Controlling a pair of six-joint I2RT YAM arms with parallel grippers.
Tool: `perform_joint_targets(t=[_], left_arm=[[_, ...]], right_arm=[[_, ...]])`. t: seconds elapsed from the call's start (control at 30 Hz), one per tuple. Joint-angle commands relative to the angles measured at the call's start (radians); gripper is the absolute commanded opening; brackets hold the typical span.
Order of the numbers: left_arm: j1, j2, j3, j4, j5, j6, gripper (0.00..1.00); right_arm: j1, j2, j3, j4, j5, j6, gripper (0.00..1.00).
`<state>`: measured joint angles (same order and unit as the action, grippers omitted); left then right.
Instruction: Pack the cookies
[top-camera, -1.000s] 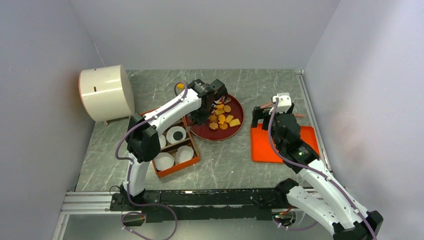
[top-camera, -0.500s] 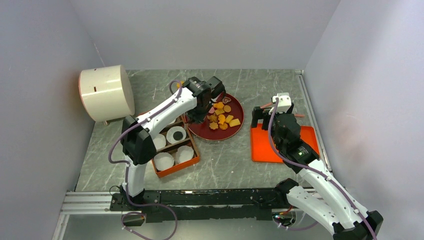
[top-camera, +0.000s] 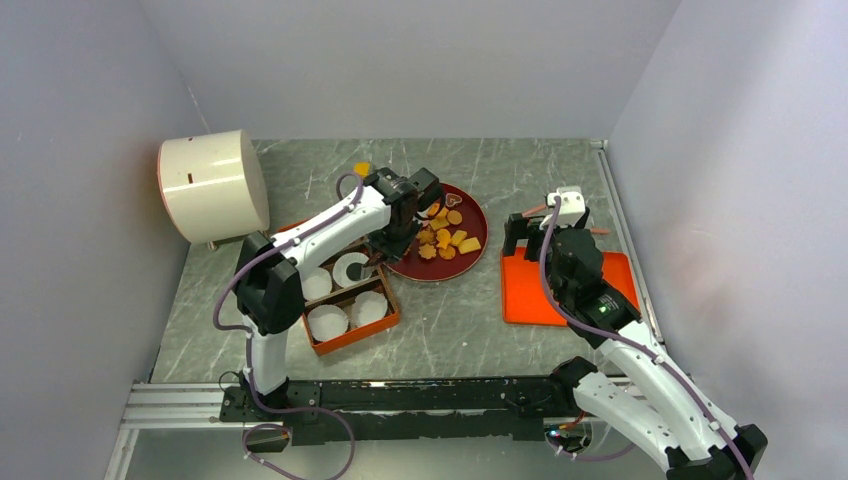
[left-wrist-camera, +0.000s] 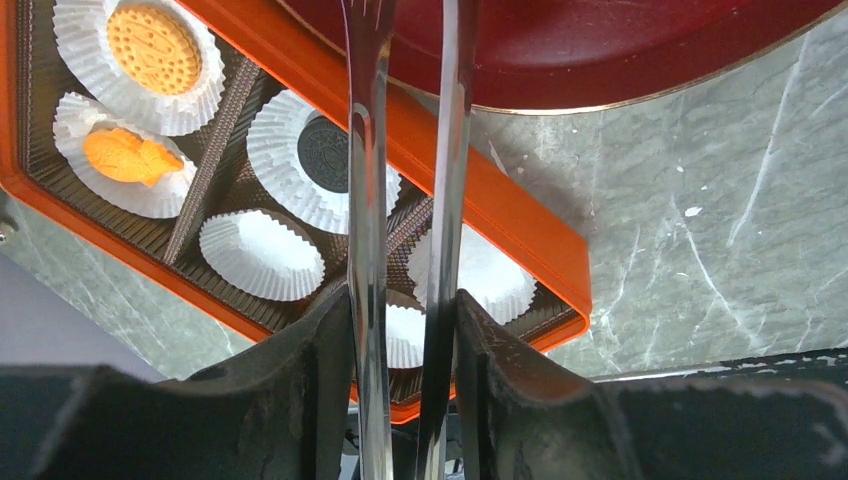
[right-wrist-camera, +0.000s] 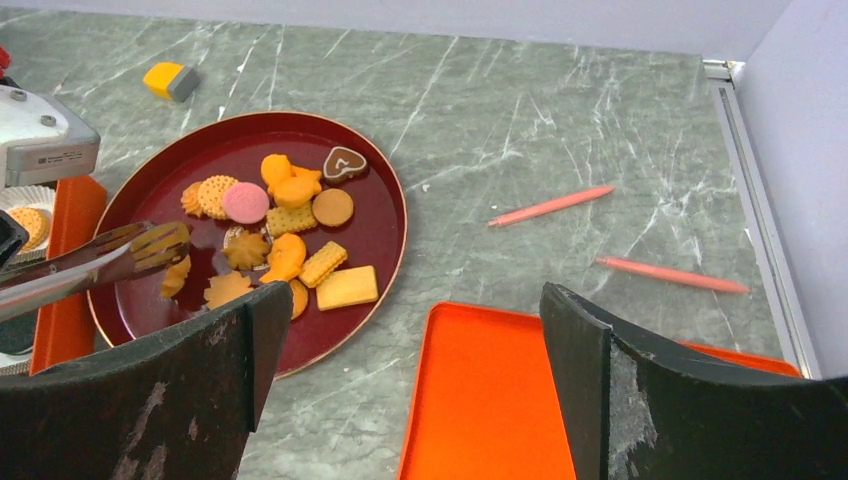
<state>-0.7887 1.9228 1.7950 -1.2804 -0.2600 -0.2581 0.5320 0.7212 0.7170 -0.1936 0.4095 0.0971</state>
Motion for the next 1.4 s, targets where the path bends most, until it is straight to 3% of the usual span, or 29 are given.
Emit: perform_joint_targets(t=[0.0,0.47,0.67,0.87,1.37], left_arm=[[0.005,-0.055,0.004,0.019,-0.025,-0.026,0.43],[0.021,-0.069,0.1,-0.032,-0.052,-0.025,0.45],[0.023,-0.08,0.071,-0.078,-0.096,-0.031,0.46],[0.018,-0.102,0.041,-0.023,-0.018,-0.015,0.47],[-0.051,0.008,0.113,-0.036,-0.013,-0.015,0.49]], right_arm=[[-0.003,-0.023,0.026,-0.004,-0.004,0.006,1.0],[-0.001,-0.022,0.022,0.006,-0.005,0.004,1.0],[-0.003,-0.025,0.018,0.005,-0.002,0.006,1.0],[-0.003,-0.015,0.014,0.011,-0.009,0.012,1.0],[-0.003,-0.026,0.021,-0.006,0.006,0.007,1.0]])
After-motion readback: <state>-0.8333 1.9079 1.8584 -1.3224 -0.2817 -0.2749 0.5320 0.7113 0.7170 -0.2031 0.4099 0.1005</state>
